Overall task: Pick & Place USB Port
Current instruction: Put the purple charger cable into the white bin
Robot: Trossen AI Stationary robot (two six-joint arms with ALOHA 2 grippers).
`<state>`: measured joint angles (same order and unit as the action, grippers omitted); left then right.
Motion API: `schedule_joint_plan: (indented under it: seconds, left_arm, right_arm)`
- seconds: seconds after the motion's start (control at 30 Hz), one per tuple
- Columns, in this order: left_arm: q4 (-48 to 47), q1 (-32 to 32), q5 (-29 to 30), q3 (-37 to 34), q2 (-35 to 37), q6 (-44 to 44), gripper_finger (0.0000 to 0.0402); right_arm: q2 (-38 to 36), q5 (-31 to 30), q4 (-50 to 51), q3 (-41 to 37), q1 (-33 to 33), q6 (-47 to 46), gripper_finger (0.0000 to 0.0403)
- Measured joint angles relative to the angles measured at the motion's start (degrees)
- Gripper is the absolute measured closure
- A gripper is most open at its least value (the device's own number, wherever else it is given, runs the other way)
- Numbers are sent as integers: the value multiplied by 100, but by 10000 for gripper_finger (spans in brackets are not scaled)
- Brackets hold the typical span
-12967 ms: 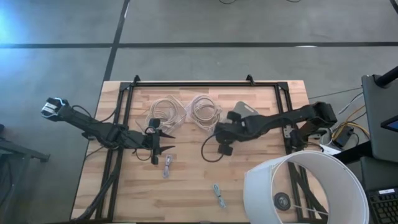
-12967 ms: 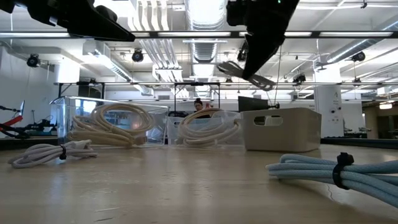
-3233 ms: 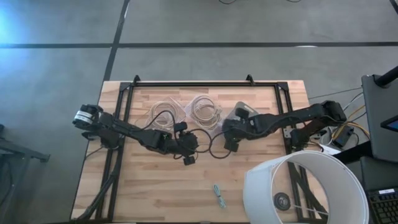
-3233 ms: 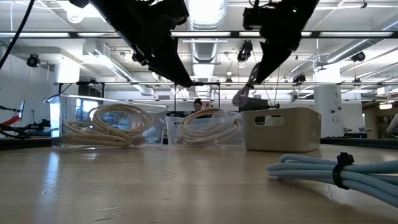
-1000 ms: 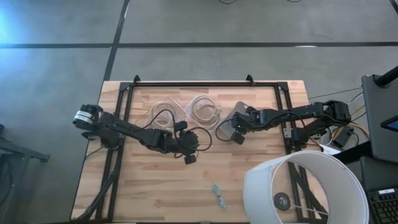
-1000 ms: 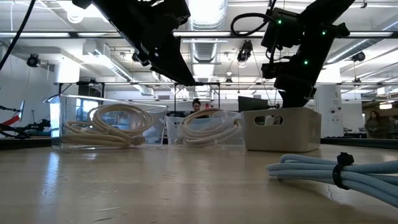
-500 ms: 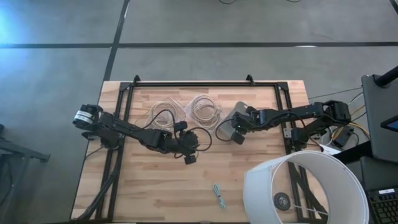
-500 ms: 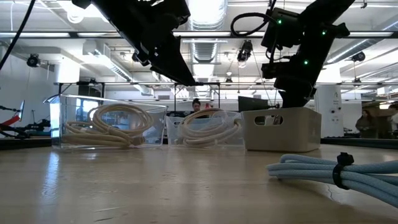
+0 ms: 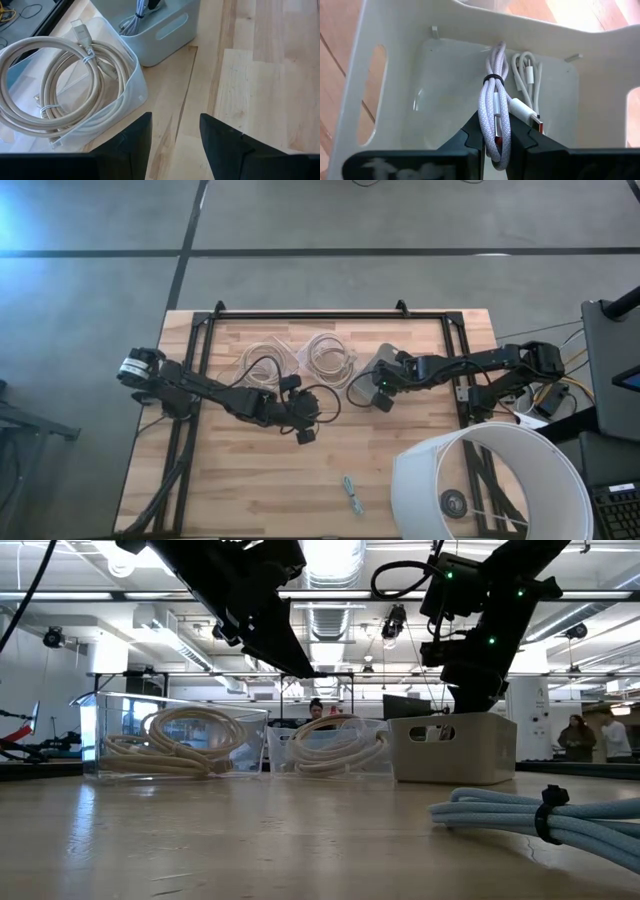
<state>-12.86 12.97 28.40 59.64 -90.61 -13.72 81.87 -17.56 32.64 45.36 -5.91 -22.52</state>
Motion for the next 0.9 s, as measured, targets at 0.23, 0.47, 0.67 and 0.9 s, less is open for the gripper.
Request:
schedule_joint_plan:
  seconds: [0.23,0.47,0.67,0.9]
  left_arm:
    - [0,0,0,0,0,0,232]
    - [-2,0,-2,0,-1,0,232]
    - [0,0,1,0,-2,0,232]
    - [-2,0,-2,0,-2,0,232]
  right_arm:
    - [-9,-5,1,0,0,2,364]
    - [-11,-57,19,0,-20,2,364]
    - [-11,-57,12,0,-15,4,364]
    - [-11,-57,-25,-2,-15,41,364]
